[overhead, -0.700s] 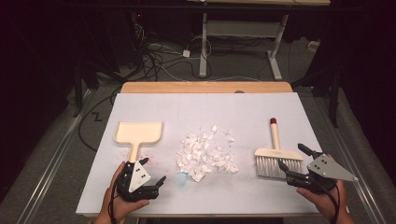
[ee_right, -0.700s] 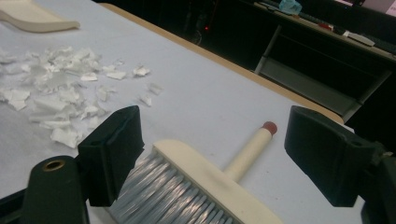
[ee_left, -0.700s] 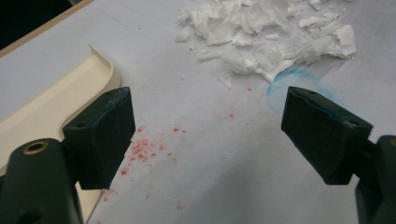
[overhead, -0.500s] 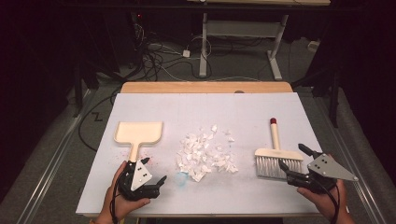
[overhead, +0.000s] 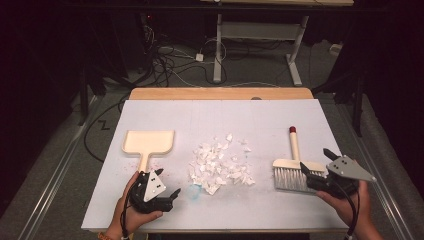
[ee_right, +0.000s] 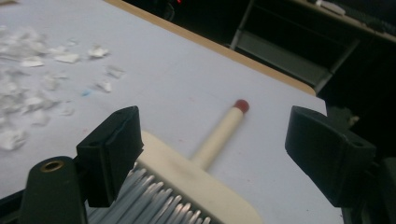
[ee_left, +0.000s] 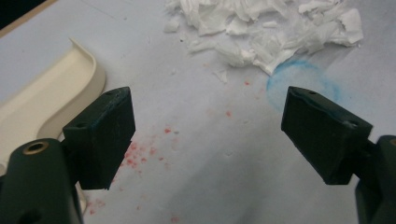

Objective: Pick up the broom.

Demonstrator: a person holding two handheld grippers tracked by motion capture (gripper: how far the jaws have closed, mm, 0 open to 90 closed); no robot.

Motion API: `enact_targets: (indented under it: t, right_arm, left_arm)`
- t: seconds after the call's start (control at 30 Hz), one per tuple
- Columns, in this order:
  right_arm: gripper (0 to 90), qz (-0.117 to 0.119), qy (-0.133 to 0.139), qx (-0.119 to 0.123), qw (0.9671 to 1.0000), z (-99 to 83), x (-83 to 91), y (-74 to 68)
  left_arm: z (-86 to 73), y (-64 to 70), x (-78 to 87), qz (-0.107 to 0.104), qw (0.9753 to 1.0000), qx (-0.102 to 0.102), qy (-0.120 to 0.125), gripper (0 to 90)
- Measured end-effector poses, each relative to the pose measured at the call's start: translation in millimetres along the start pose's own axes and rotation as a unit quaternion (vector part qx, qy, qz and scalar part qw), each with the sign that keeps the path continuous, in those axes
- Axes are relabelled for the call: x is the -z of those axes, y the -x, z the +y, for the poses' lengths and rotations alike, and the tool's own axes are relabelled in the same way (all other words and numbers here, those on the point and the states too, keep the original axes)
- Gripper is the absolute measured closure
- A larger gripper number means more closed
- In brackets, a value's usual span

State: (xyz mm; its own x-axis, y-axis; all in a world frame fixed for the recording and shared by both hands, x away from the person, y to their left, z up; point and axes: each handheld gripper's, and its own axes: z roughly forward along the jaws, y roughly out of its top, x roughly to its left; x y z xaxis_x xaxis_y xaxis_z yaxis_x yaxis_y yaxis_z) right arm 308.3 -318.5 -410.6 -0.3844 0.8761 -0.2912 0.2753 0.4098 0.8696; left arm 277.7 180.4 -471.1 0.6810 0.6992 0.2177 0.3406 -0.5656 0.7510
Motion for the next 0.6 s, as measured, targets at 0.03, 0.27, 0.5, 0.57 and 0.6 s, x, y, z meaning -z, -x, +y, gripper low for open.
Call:
enact_targets:
  t: [0.03, 0.27, 0.5, 0.57, 0.6]
  right_arm:
    - [19.5, -0.003, -0.012, -0.009, 0.9999, 2.9, -5.5, 3.1]
    - [20.9, -0.012, -0.106, -0.070, 0.9918, 18.2, -53.1, 21.5]
    - [25.0, 0.006, -0.198, -0.099, 0.9751, 12.9, -99.9, 27.8]
    - [27.1, 0.009, -0.222, -0.101, 0.9698, 10.2, -110.4, 25.7]
    - [31.1, 0.011, -0.233, -0.099, 0.9674, 8.9, -115.3, 24.6]
  left_arm:
    - [-1.9, 0.4, 0.2, -0.001, 1.0000, 0.000, -0.006, 16.7]
    - [1.7, 1.3, -1.1, -0.001, 1.0000, 0.002, -0.006, 16.8]
    - [-1.9, 5.1, -5.1, -0.008, 0.9996, -0.012, -0.026, 17.1]
    - [-3.3, 3.7, -5.0, -0.011, 0.9995, -0.008, -0.029, 17.1]
    - [-3.6, 3.8, -5.2, -0.012, 0.9994, -0.009, -0.031, 17.1]
